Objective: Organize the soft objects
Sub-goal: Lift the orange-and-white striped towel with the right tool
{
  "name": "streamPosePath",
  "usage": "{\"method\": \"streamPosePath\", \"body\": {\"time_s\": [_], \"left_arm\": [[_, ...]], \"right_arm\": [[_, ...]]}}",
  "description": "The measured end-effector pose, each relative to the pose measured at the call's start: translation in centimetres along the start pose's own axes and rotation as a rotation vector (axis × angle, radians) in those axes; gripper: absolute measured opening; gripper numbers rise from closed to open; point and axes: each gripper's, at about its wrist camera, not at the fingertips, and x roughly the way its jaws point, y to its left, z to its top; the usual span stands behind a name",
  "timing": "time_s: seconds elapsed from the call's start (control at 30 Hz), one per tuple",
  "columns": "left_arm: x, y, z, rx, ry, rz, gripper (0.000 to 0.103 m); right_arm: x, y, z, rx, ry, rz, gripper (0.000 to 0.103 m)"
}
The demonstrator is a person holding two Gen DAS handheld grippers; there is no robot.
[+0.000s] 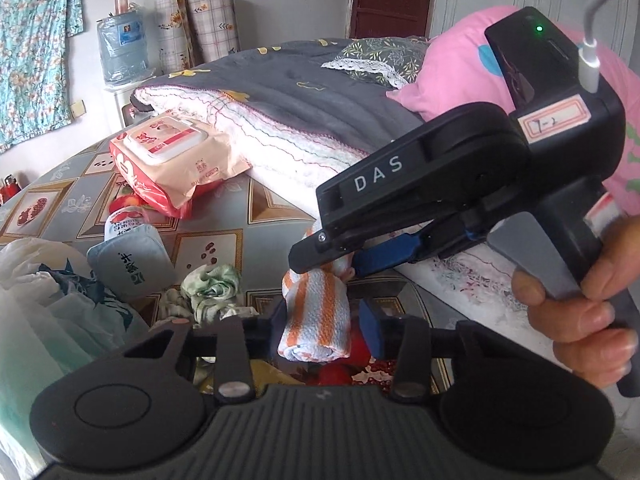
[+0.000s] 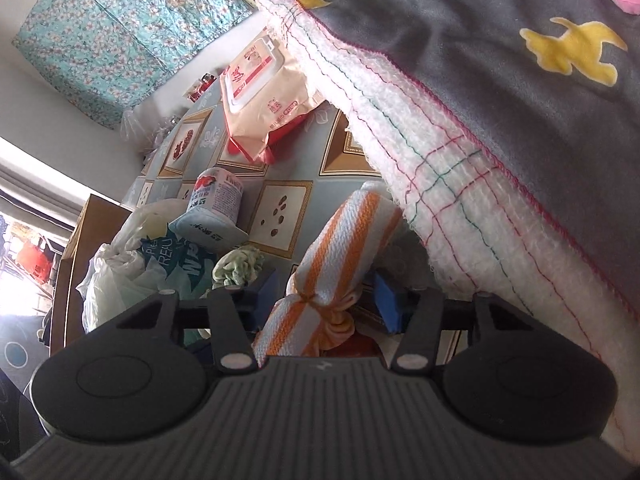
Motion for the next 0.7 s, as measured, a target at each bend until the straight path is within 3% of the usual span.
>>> {"method": "streamPosePath", "body": {"time_s": [0.4, 0.7], "left_arm": [[1.8, 0.1, 0.4, 0.017, 0.063, 0.057, 0.038], [-2.0, -0.8, 1.1, 0.032, -0.030, 0.075, 0.037]], "right_arm": [[0.7, 0.8, -0.4, -0.046, -0.014, 0.018, 0.036], [-3.4, 3.6, -1.1, -0.142, -0.106, 0.022, 0.036]]}}
